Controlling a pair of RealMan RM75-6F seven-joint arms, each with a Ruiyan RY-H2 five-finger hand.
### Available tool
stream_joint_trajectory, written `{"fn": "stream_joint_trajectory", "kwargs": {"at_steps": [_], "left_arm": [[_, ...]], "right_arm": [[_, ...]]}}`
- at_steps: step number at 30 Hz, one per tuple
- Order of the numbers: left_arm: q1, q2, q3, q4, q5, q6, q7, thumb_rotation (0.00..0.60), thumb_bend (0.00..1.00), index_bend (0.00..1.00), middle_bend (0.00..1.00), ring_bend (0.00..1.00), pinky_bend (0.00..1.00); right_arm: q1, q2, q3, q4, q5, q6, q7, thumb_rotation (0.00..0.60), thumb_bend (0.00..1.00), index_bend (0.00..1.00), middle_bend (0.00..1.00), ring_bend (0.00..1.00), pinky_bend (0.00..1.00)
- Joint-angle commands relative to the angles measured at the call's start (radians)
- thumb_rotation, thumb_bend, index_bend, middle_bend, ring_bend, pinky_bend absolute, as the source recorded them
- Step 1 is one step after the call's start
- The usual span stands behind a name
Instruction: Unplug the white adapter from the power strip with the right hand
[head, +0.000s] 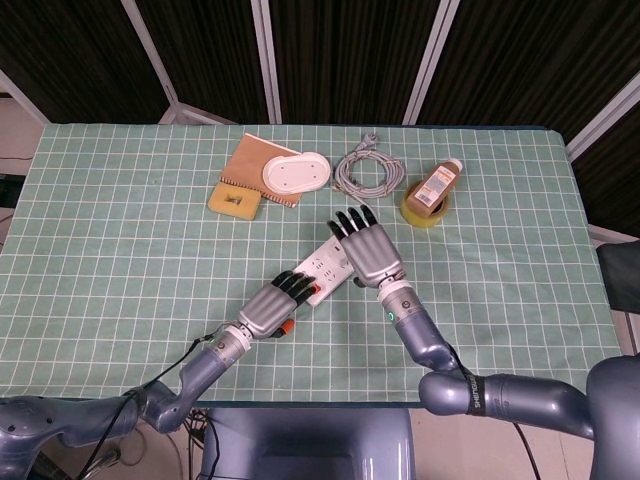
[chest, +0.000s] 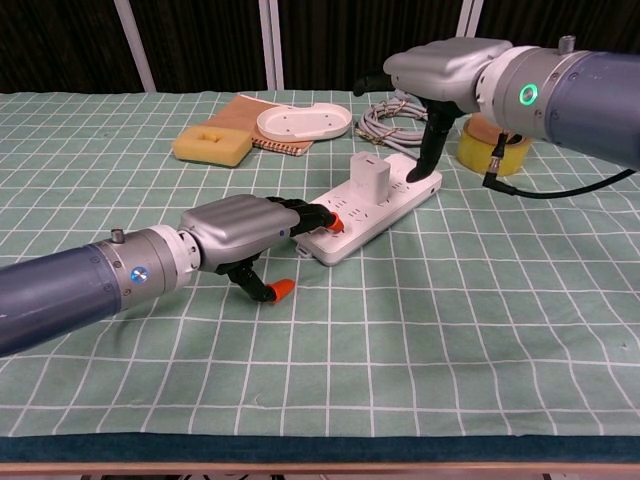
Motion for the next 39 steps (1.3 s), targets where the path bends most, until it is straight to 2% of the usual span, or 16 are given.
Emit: {"fn": "stream_joint_trajectory", "kwargs": {"at_steps": [1, 7, 21, 28, 39], "left_arm": [[-0.001, -0.001, 0.002, 0.001, 0.001, 0.001, -0.003, 0.600, 0.40, 0.11, 0.06, 0.03, 0.13], [-0.003, -0.006, 0.008, 0.009, 0.003, 0.000, -0.011, 0.600, 0.40, 0.11, 0.06, 0.03, 0.13], [-0.003, -0.009, 0.017, 0.035, 0.005, 0.005, -0.041, 0.600, 0.40, 0.11, 0.06, 0.03, 0.13], [-0.004, -0.008, 0.023, 0.048, 0.009, 0.002, -0.053, 0.600, 0.40, 0.11, 0.06, 0.03, 0.13], [-0.012, -0.011, 0.022, 0.057, 0.015, 0.002, -0.062, 0.600, 0.40, 0.11, 0.06, 0.03, 0.13]], "right_arm": [[0.016, -0.014, 0.006, 0.017, 0.015, -0.010, 0.006, 0.600, 0.13, 0.14, 0.12, 0.10, 0.10], [0.059, -0.054, 0.012, 0.079, 0.046, -0.043, 0.013, 0.600, 0.14, 0.22, 0.17, 0.14, 0.13], [0.128, -0.176, -0.018, 0.305, 0.073, -0.112, 0.038, 0.600, 0.15, 0.23, 0.18, 0.15, 0.15], [0.147, -0.226, -0.033, 0.415, 0.109, -0.152, 0.041, 0.600, 0.28, 0.26, 0.18, 0.16, 0.16], [0.156, -0.266, -0.045, 0.502, 0.105, -0.186, 0.070, 0.600, 0.34, 0.32, 0.20, 0.17, 0.17]]}}
